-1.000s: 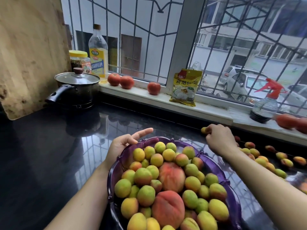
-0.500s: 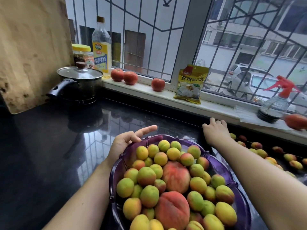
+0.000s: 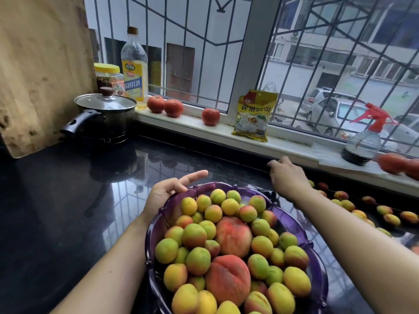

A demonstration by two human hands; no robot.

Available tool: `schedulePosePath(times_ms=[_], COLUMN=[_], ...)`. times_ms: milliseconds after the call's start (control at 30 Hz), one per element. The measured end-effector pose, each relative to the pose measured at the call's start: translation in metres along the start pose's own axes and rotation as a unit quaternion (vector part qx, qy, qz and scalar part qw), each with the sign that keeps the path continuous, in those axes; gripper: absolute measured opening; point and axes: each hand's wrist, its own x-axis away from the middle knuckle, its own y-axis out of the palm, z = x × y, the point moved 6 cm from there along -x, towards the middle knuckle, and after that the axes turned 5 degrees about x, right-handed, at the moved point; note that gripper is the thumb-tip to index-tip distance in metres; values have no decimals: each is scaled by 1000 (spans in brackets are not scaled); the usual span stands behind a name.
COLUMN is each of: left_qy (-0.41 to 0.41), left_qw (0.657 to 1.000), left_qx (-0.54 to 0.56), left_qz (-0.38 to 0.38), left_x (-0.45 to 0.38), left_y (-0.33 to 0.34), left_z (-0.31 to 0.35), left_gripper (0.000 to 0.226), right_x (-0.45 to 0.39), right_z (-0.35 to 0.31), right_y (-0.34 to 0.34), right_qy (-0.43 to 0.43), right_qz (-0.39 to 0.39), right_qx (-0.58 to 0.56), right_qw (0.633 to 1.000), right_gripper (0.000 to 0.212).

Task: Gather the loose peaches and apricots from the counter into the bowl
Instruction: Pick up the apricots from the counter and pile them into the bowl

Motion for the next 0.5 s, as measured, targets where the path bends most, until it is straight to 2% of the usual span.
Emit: schedulePosePath(times_ms=[33, 67, 133, 200, 267, 333, 367, 500], left_qy=[-1, -2, -4, -5, -1, 1, -2, 5], left_qw=[1000, 1000, 1000, 1000, 1000, 1000, 1000, 1000], left_qx=[2, 1, 2, 1, -8, -12, -8, 6], left_qz=[1, 2, 6, 13, 12, 14, 15, 27], left_x=[0, -1, -1, -1, 1, 2, 3, 6], left_y=[0, 1, 3, 4, 6, 8, 9, 12], left_z=[0, -1, -1, -1, -1, -2, -2, -2], left_gripper=[79, 77, 77, 78, 81, 80, 78, 83], right_x=[4, 11, 39, 81, 120, 149, 158, 168], right_z=[5, 11, 18, 11, -5, -24, -31, -48], right_y=[-10, -19, -41, -60, -76, -88, -93, -102], right_qy=[29, 52, 71, 33, -53, -136, -161, -216], right_qz=[7, 13, 14, -46, -107, -169, -193, -200], right_qx=[-125, -256, -477, -590, -634, -634, -621, -513], right_qw=[992, 965, 876, 806, 764, 742, 743, 806], right_gripper=[32, 25, 18, 26, 37, 40, 39, 31])
